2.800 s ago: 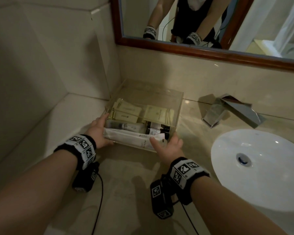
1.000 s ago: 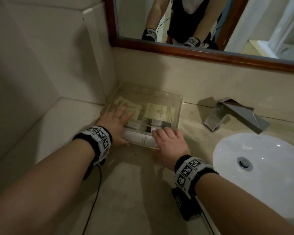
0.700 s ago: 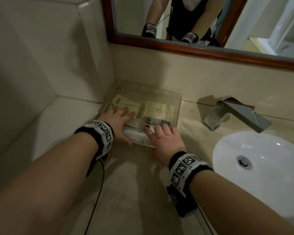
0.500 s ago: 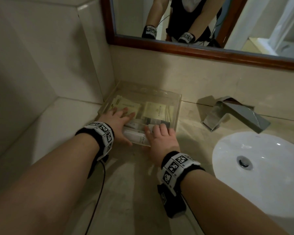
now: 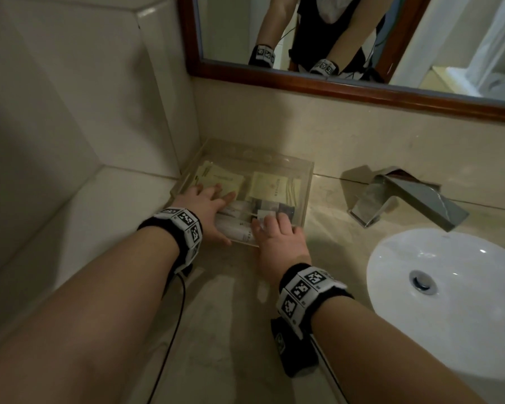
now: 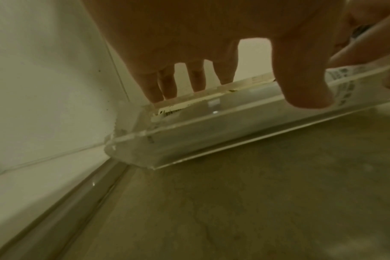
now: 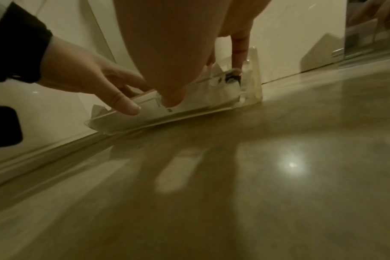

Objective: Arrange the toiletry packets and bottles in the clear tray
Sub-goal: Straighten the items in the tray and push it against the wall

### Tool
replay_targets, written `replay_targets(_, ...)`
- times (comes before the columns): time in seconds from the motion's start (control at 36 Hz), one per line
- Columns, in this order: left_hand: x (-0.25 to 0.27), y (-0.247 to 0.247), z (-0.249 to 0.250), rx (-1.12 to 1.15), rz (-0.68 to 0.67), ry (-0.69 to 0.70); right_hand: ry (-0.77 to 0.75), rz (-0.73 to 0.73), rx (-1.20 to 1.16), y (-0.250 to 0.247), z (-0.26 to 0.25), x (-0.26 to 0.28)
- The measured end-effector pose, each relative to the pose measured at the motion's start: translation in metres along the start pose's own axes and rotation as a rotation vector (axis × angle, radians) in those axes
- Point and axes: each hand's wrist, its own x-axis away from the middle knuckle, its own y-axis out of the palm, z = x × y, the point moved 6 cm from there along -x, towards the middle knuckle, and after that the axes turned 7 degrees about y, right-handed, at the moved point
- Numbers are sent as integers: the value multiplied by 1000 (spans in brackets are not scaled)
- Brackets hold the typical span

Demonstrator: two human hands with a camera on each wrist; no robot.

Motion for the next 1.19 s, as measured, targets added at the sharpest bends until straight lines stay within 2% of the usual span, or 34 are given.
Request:
replay_targets(0.36,2,-6,5,-13,-4,-37,85,-96,7,1,-10,-7)
replay_targets(0.5,2,-6,4,-14,6,-41,23,-26,-20,0,-2,-8)
replay_targets(0.61,2,-6,4,-11,8,-50,-49,-36,75,-6,13,-14)
replay_targets(0.97,-2,-7,6,-12,34,-62,-150,15,104,-8,25,-22)
replay_targets(1.19,-3,-11,5,-48,6,-47,-100,74,-47,-30,35,-23)
